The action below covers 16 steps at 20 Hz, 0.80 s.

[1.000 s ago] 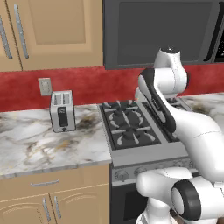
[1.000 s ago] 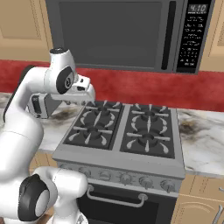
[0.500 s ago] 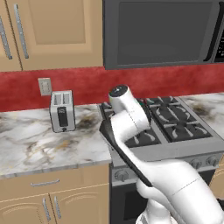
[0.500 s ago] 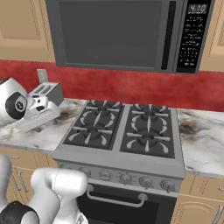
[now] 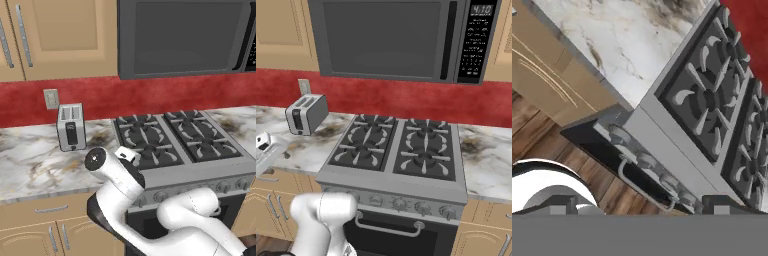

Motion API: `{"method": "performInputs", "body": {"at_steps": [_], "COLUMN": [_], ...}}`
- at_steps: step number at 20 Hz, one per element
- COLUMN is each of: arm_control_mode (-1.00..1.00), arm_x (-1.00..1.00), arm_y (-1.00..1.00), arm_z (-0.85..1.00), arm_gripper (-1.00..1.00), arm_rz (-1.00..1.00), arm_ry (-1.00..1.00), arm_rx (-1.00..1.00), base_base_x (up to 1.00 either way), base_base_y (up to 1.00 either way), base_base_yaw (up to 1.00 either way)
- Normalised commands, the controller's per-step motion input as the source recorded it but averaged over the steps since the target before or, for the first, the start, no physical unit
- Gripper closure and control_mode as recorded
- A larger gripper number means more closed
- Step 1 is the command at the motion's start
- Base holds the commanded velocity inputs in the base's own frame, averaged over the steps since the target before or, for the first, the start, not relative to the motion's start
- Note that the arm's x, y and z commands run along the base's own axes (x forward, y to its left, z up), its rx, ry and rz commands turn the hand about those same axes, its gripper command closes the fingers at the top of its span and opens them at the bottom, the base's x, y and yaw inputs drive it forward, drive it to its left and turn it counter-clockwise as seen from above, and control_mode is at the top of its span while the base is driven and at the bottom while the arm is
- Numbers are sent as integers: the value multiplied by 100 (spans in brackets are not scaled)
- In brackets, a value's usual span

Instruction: Take the tongs from the drawer on the left and place them on the dining counter next to the tray containing the hot dog.

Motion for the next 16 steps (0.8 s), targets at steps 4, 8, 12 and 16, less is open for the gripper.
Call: {"method": "performInputs", "body": {"at_steps": [4, 8, 12, 16], "arm_control_mode": [-100, -100, -100, -100], "arm_x": [-5, 0, 0, 0], "arm_y": [79, 31, 13, 31], "arm_z": [-23, -14, -20, -44], "arm_gripper": [-100, -100, -100, -100], "arm_rz": [21, 11, 5, 11], "arm_ry": [5, 4, -1, -13], "arm_rx": [-12, -5, -2, -5], "base_base_x": [0, 0, 0, 0], "base_base_y": [0, 0, 0, 0], "base_base_yaw": [0, 0, 0, 0]}}
